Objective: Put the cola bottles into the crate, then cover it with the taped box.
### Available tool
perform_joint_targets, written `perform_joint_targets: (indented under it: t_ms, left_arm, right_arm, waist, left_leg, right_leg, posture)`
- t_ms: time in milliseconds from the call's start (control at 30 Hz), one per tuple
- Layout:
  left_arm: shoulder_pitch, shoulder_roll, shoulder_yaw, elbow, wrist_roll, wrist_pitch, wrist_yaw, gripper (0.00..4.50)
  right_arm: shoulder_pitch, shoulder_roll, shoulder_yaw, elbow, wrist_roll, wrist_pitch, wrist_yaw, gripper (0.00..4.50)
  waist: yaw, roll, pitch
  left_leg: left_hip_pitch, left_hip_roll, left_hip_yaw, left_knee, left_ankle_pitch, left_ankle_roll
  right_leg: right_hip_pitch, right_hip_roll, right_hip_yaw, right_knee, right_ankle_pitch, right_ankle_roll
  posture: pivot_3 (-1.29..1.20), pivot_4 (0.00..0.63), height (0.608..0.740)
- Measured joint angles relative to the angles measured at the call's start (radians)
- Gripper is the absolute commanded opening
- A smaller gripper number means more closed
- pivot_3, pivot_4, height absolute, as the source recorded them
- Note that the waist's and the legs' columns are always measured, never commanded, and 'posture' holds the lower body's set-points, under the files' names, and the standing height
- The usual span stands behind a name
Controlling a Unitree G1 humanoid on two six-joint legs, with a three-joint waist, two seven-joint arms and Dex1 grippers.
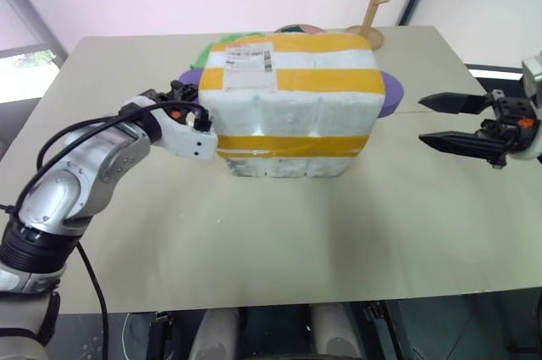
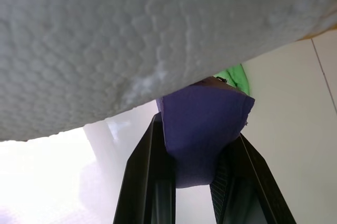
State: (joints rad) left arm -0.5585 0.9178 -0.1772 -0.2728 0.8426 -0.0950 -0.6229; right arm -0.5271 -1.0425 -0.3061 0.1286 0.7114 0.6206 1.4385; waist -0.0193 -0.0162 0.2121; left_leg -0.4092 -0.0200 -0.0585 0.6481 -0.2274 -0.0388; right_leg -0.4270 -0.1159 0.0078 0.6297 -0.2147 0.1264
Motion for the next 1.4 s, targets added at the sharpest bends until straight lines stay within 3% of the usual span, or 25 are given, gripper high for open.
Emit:
perform_joint_targets:
  t_ms: [33, 300, 333, 500, 633, 733, 867, 1000, 1100, 1133, 1267, 1400]
  left_arm:
    - [0.0, 0.001, 0.0, 0.004, 0.007, -0.009, 0.008, 0.28]
    - [0.044, -0.018, 0.008, 0.015, -0.014, -0.02, -0.002, 4.34]
    - [0.054, -0.027, 0.014, 0.011, -0.033, -0.009, -0.012, 4.47]
    - [0.133, -0.095, 0.126, -0.095, -0.194, 0.107, -0.08, 4.47]
    - [0.272, -0.091, 0.314, -0.191, -0.364, 0.185, -0.162, 4.47]
    - [0.351, -0.092, 0.461, -0.207, -0.542, 0.279, -0.243, 4.47]
    - [0.345, -0.088, 0.677, -0.201, -0.868, 0.486, -0.379, 4.47]
    - [0.202, -0.035, 0.778, -0.148, -1.228, 0.863, -0.459, 4.47]
    - [-0.021, -0.019, 0.793, -0.046, -1.427, 1.078, -0.428, 4.47]
    - [-0.157, -0.037, 0.784, 0.021, -1.476, 1.133, -0.381, 4.47]
    - [-0.49, -0.185, 0.685, 0.196, -1.512, 1.166, -0.215, 4.47]
    - [-0.573, -0.318, 0.491, 0.316, -1.462, 1.09, -0.161, 4.47]
  right_arm:
    - [0.004, 0.0, 0.0, -0.001, 0.0, 0.0, -0.002, 4.5]
    - [0.034, 0.0, -0.018, -0.016, 0.0, -0.01, -0.018, 4.5]
    - [0.036, 0.0, -0.018, -0.016, 0.0, -0.012, -0.019, 4.5]
    - [0.045, 0.001, -0.018, -0.012, -0.009, -0.034, -0.023, 4.5]
    - [0.048, 0.001, -0.016, 0.008, -0.021, -0.048, -0.022, 4.5]
    - [0.049, 0.001, -0.016, 0.025, -0.032, -0.06, -0.02, 4.5]
    - [0.05, 0.001, -0.016, 0.035, -0.037, -0.064, -0.016, 4.5]
    - [0.06, 0.001, -0.016, 0.04, -0.042, -0.071, -0.007, 4.5]
    - [0.091, 0.001, -0.019, 0.047, -0.05, -0.086, -0.005, 4.5]
    - [0.1, 0.002, -0.016, 0.052, -0.06, -0.092, -0.005, 4.5]
    - [0.129, 0.005, -0.017, 0.058, -0.075, -0.116, -0.008, 4.5]
    - [0.157, 0.01, -0.023, 0.067, -0.084, -0.149, -0.008, 4.5]
  waist:
    - [0.0, 0.0, 0.0]
    - [0.003, 0.0, 0.0]
    - [0.003, 0.0, 0.0]
    - [0.002, 0.0, 0.0]
    - [-0.003, 0.0, 0.0]
    - [0.0, 0.0, 0.0]
    - [0.007, 0.0, 0.0]
    - [0.007, 0.0, 0.0]
    - [0.006, -0.001, 0.0]
    - [0.008, -0.001, 0.0]
    - [0.007, -0.002, -0.001]
    - [0.001, -0.002, -0.001]
  left_leg:
    - [0.0, 0.0, 0.0, 0.0, 0.0, 0.0]
    - [0.0, 0.0, 0.0, 0.0, 0.0, 0.0]
    - [0.0, 0.0, 0.0, 0.0, 0.0, 0.0]
    - [0.0, 0.0, 0.0, 0.0, 0.0, 0.0]
    - [0.001, 0.0, 0.0, 0.0, 0.0, 0.0]
    - [0.001, 0.0, 0.0, 0.0, 0.0, 0.0]
    - [0.001, 0.0, 0.0, 0.002, 0.0, 0.0]
    - [0.001, 0.0, -0.001, 0.002, 0.0, 0.0]
    - [0.001, 0.0, -0.001, 0.003, 0.0, 0.0]
    - [0.001, 0.0, -0.002, 0.003, 0.0, 0.0]
    - [0.004, -0.001, -0.002, 0.004, 0.0, 0.0]
    - [0.004, -0.001, -0.002, 0.003, 0.0, 0.0]
  right_leg:
    - [0.0, 0.0, 0.0, 0.0, 0.0, 0.0]
    - [0.0, 0.0, 0.0, 0.0, 0.0, 0.0]
    - [0.0, 0.0, 0.0, 0.0, 0.0, 0.0]
    - [0.0, 0.0, 0.0, 0.0, 0.0, 0.0]
    - [0.0, 0.0, 0.0, 0.0, 0.0, 0.0]
    - [0.0, 0.0, 0.0, 0.0, 0.0, 0.0]
    - [0.002, 0.0, 0.0, 0.0, 0.0, 0.0]
    - [0.003, 0.0, 0.0, 0.0, 0.0, 0.0]
    - [0.004, 0.0, -0.001, 0.0, 0.0, 0.001]
    - [0.004, 0.001, -0.001, 0.0, 0.0, 0.001]
    - [0.009, 0.0, -0.001, -0.001, 0.001, 0.003]
    - [0.009, 0.001, -0.001, -0.002, 0.001, 0.003]
  posture:
    - [0.0, 0.15, 0.74]
    - [0.0, 0.15, 0.74]
    - [0.0, 0.15, 0.74]
    - [0.0, 0.15, 0.74]
    - [0.0, 0.15, 0.74]
    - [0.0, 0.15, 0.74]
    - [0.0, 0.15, 0.74]
    - [0.0, 0.15, 0.74]
    - [0.0, 0.15, 0.74]
    - [0.0, 0.15, 0.74]
    - [0.0, 0.15, 0.74]
    - [0.0, 0.15, 0.74]
